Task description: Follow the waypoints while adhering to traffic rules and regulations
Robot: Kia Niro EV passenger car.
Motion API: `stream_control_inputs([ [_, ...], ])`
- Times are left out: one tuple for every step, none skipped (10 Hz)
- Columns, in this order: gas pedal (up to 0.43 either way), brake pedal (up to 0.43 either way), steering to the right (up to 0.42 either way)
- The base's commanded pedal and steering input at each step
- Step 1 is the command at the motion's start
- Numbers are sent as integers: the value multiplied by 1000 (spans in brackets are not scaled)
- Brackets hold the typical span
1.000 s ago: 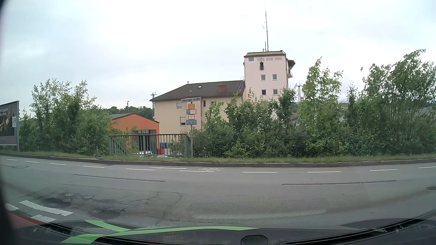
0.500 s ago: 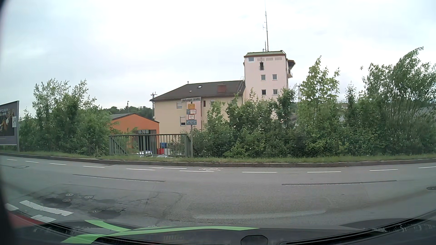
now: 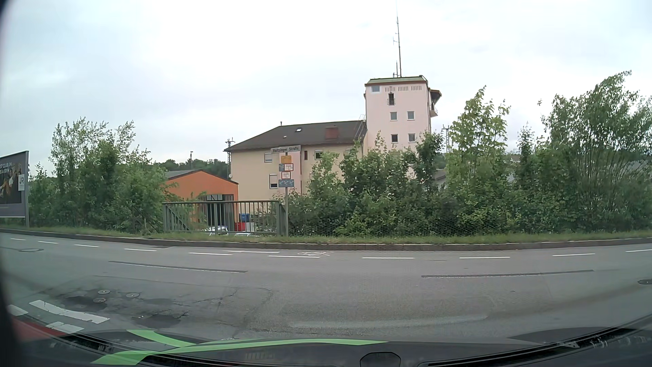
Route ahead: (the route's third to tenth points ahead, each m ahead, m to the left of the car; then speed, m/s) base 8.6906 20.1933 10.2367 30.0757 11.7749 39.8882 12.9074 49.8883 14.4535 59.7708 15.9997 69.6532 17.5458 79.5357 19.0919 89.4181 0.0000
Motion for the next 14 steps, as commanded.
stream_control_inputs([
  [0,152,-192],
  [0,152,-192],
  [0,152,-192],
  [0,152,-192],
  [0,152,-192],
  [0,152,-192],
  [0,152,-192],
  [0,152,-192],
  [0,152,-192],
  [0,152,-192],
  [0,152,-192],
  [0,152,-192],
  [0,152,-192],
  [0,152,-192],
])
